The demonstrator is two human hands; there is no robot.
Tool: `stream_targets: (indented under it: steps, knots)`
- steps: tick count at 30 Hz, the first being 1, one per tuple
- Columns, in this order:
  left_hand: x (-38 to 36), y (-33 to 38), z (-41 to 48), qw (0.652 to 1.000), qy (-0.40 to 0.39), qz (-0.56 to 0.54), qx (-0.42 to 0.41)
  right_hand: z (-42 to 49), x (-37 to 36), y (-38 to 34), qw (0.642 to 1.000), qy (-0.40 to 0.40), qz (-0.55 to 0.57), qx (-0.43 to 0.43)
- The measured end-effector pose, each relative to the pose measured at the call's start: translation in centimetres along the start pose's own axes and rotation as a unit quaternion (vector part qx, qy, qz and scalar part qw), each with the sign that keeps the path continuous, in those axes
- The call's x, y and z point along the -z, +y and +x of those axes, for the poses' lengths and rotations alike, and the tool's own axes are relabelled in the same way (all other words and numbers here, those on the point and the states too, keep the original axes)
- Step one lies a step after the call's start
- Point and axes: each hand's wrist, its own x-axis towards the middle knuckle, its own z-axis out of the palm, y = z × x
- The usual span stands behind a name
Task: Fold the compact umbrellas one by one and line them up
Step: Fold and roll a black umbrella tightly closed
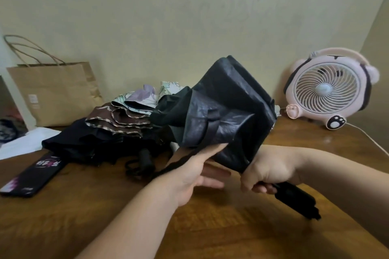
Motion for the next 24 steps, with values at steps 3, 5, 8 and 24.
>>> stream_targets:
  steps: [3,5,8,24]
  knots:
    - [2.1,0.7,-0.6,0.987,-0.129,0.090,0.040,-0.1,1.0,1.9,0.998,0.048,-0.032,-0.002]
    - [3.5,1.1,-1.1,0.977,-0.197,0.087,0.012,-0.3,1.8,3.4,0.992,0.081,-0.092,-0.013]
    - [4.8,2.1,-1.8,0.934,-0.352,0.063,-0.017,-0.5,2.8,5.0,0.989,0.095,-0.114,0.007]
    - [-1.1,0.9,-1.2,0.995,-0.015,0.089,0.034,5.2,7.1,10.5,0.980,-0.105,-0.093,-0.143]
